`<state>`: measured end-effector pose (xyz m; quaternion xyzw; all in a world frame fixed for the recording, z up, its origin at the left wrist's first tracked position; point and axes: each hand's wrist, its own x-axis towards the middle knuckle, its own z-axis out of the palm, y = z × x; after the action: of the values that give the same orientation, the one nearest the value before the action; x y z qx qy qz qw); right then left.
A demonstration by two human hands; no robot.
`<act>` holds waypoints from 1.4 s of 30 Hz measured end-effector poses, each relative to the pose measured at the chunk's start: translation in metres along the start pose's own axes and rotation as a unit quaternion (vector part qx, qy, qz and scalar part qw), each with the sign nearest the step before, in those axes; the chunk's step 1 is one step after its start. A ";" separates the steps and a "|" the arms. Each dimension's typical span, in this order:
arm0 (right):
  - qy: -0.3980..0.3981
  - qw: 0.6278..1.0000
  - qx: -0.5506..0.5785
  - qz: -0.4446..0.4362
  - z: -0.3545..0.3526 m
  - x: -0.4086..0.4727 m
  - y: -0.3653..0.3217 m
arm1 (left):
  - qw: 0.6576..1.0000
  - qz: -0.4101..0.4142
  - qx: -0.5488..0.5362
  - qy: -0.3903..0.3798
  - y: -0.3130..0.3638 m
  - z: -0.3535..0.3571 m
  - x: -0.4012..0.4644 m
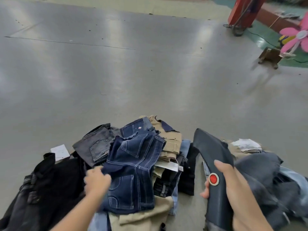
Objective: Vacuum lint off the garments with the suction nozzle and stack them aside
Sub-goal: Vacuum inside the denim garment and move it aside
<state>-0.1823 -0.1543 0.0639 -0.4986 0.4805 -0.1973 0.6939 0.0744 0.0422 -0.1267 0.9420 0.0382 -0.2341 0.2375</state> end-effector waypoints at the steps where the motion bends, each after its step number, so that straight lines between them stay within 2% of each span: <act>1: -0.007 1.000 -0.005 0.004 0.004 0.001 0.001 | 0.998 0.058 0.002 -0.023 0.002 0.023 -0.014; 2: -0.014 1.000 -0.010 0.007 0.008 0.001 0.002 | 0.994 0.098 -0.003 -0.043 0.008 0.046 -0.030; 4: -0.024 1.000 -0.012 0.015 0.015 0.004 0.006 | 0.990 0.126 0.018 -0.064 0.025 0.087 -0.056; 7: -0.032 0.999 -0.019 0.035 0.023 0.010 0.013 | 0.980 0.163 0.104 -0.052 0.057 0.130 -0.076; 9: -0.038 0.998 -0.015 0.044 0.027 0.014 0.015 | 0.980 0.159 0.111 -0.048 0.073 0.141 -0.071; 12: -0.041 0.998 -0.008 0.046 0.029 0.019 0.014 | 0.995 0.067 -0.027 -0.074 0.084 0.131 -0.042; 15: -0.037 0.999 -0.013 0.027 0.028 0.022 0.010 | 0.987 0.004 -0.129 -0.101 0.088 0.103 -0.017; 16: -0.037 0.999 -0.013 0.019 0.027 0.022 0.008 | 0.969 -0.018 -0.203 -0.141 0.088 0.090 -0.011; 18: -0.036 0.999 -0.011 0.006 0.027 0.020 0.006 | 0.893 -0.070 -0.346 -0.279 0.095 0.052 -0.009; 20: -0.038 0.999 -0.008 0.000 0.027 0.016 0.005 | 0.822 -0.056 -0.431 -0.367 0.097 0.013 -0.008; 21: -0.038 0.999 -0.004 -0.004 0.027 0.015 0.006 | 0.803 -0.034 -0.454 -0.384 0.097 -0.003 -0.008; 23: -0.042 0.999 0.002 0.002 0.028 0.011 0.008 | 0.787 -0.008 -0.474 -0.394 0.089 -0.021 -0.011; 27: -0.066 0.998 -0.007 0.008 0.032 0.005 0.009 | 0.768 -0.031 -0.506 -0.391 0.073 -0.031 -0.021; 31: -0.085 0.996 -0.010 -0.003 0.036 0.001 0.009 | 0.713 -0.015 -0.552 -0.433 0.081 -0.058 -0.027; 35: -0.104 0.994 -0.015 -0.031 0.039 -0.006 0.000 | 0.659 0.032 -0.573 -0.486 0.094 -0.095 -0.050; 37: -0.121 0.992 -0.015 -0.043 0.040 -0.014 -0.005 | 0.618 0.101 -0.585 -0.516 0.090 -0.106 -0.069; 38: -0.131 0.990 -0.010 -0.048 0.040 -0.018 -0.007 | 0.612 0.139 -0.596 -0.501 0.088 -0.110 -0.078; 40: -0.148 0.987 -0.008 -0.058 0.037 -0.030 -0.011 | 0.621 0.170 -0.599 -0.476 0.080 -0.121 -0.101; 42: -0.174 0.982 -0.019 -0.068 0.035 -0.042 -0.014 | 0.603 0.189 -0.603 -0.486 0.079 -0.126 -0.116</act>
<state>-0.1684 -0.1114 0.0971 -0.5700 0.3213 -0.1452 0.7421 0.0392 0.0358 0.0578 0.3181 -0.1290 -0.5314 0.7744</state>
